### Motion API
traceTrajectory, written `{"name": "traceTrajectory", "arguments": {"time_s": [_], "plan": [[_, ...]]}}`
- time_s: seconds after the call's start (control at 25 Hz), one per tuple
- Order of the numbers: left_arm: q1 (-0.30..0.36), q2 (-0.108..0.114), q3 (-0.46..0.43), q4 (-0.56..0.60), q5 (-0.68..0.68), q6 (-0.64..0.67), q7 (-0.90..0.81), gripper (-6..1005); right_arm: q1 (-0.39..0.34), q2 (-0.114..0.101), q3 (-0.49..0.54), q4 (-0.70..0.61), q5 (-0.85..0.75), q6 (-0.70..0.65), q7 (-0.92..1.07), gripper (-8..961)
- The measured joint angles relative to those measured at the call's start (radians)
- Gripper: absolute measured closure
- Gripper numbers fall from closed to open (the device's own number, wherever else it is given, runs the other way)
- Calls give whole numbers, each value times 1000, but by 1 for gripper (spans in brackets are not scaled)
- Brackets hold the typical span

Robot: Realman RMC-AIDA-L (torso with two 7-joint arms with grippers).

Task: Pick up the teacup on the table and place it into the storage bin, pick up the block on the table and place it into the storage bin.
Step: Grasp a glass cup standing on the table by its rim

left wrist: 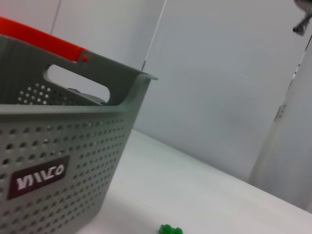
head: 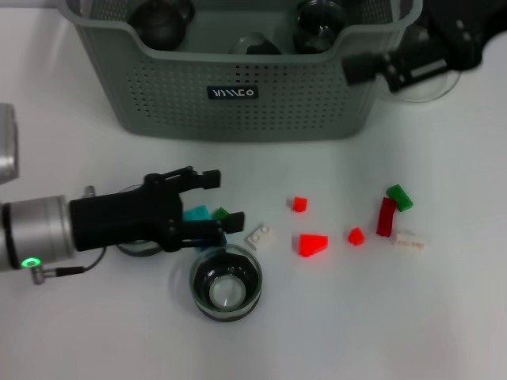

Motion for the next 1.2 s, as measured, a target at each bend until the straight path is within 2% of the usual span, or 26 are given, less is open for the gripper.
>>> {"name": "traceTrajectory", "arguments": {"time_s": [0.2,0.32,0.44,0.56,0.8,0.96,1.2], "plan": [[37,13,-1,96,2,5,-73,102,-32,-8,-1,54,-15,-23,-36,39],[67,34,2,198,9,19,-170,102,-31,-7,-2,104,-65,-30,-45,40],[83,46,-8,313,30,48,-248,102,-21,9,-16,151,-144,-26,-58,40],[83,48,-6,433,86,61,-348,102,-4,29,-25,192,-214,-7,-74,41],[30,45,37,580,253,63,-530,102,36,72,-56,258,-320,81,-82,40],[-10,36,127,721,357,90,-705,102,50,81,-78,283,-334,119,-79,40],[-31,32,299,920,390,151,-924,102,55,84,-79,287,-331,132,-73,39]]}}
